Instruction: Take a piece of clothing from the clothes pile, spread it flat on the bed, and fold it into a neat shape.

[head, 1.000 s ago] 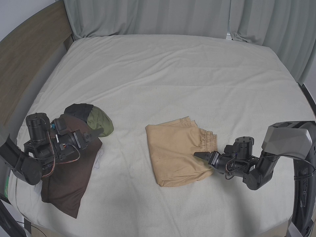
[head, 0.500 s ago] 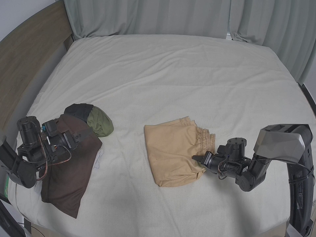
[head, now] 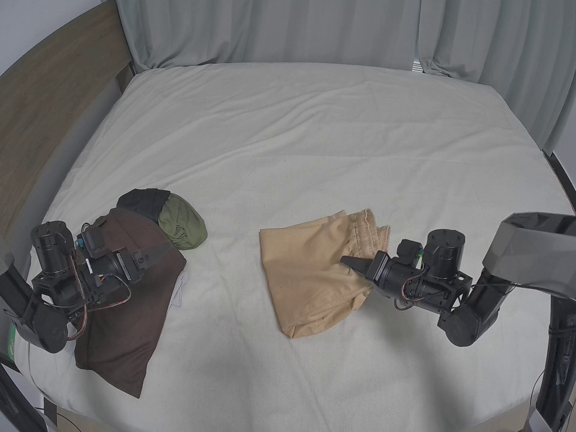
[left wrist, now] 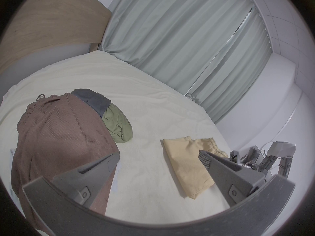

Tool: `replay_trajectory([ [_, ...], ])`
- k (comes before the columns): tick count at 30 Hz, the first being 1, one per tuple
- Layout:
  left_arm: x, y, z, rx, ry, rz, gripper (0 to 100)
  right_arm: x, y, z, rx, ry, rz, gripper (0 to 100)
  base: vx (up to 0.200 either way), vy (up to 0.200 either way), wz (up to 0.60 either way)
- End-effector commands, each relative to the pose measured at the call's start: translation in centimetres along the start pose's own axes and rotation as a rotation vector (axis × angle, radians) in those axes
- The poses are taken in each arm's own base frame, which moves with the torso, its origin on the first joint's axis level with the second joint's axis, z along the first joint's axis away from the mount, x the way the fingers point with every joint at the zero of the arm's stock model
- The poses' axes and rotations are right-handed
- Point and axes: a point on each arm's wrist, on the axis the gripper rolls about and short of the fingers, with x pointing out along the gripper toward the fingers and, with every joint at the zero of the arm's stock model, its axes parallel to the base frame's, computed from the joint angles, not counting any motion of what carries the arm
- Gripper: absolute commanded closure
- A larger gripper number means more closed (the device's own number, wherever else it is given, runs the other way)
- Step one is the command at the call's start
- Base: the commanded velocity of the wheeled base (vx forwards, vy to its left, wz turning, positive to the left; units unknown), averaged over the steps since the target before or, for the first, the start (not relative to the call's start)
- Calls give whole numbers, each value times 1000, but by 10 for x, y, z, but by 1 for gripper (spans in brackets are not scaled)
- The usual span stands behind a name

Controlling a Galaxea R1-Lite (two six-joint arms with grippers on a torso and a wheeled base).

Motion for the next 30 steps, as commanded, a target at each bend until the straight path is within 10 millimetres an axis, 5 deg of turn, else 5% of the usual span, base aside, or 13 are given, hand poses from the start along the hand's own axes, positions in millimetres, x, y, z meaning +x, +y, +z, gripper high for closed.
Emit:
replay_trajectory([
  [1,-1,0,-3,-3,7,-1,0,-17,46,19,-44,-33,135,100,0,0,0],
  [20,-3,-1,-5,0,6,-7,0,-3,77,68,-66,-72,332,100,0,0,0],
  [30,-6,-3,-11,-2,9,-13,0,48,77,108,-67,-112,352,100,0,0,0],
])
